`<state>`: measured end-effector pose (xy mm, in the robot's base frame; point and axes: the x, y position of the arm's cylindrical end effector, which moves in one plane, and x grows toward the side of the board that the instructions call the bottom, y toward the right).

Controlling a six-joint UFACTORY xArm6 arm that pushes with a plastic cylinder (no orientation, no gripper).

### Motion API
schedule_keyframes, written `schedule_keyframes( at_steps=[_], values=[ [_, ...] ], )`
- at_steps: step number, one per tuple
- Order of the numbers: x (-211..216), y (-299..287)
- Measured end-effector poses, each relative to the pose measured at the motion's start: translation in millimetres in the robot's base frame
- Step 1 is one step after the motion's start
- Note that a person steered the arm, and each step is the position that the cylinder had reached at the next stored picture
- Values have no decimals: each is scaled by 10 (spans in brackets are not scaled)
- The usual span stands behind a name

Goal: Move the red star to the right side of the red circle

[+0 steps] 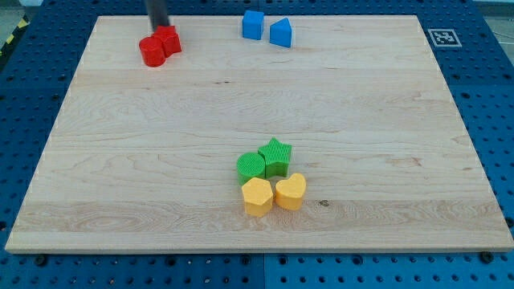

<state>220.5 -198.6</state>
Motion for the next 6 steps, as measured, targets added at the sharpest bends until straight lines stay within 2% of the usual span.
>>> schedule_keyframes(
  at_steps=[2,4,6],
  values=[
    [343,-146],
    [421,480],
    [680,508]
  ],
)
